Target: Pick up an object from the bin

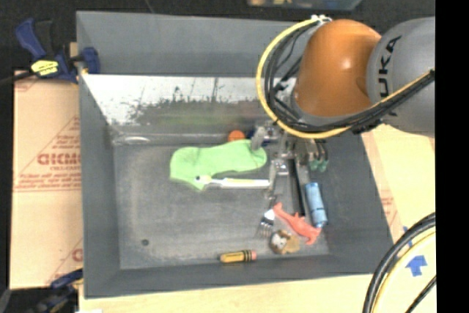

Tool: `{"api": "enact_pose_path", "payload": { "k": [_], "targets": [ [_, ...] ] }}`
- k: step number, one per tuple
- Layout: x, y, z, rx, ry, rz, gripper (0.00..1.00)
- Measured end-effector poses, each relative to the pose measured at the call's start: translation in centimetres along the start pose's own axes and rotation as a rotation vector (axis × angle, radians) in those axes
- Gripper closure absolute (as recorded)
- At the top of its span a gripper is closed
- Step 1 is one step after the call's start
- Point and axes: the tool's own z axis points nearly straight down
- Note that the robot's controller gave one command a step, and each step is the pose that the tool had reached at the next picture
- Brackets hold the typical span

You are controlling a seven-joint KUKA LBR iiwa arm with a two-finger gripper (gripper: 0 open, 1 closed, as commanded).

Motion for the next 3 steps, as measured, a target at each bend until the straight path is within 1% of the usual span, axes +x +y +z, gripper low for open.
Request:
{"api": "enact_pose_path", "payload": {
  "k": [1, 2, 3],
  "targets": [
    [-0.1, 0.0, -0.5, 0.0, -0.008, 0.0, 0.0],
    [-6.3, 2.1, 9.0, 0.002, -0.015, -0.187, 0.0],
    [-7.8, 2.8, 3.7, 0.001, -0.019, -0.136, 0.0]
  ]
}}
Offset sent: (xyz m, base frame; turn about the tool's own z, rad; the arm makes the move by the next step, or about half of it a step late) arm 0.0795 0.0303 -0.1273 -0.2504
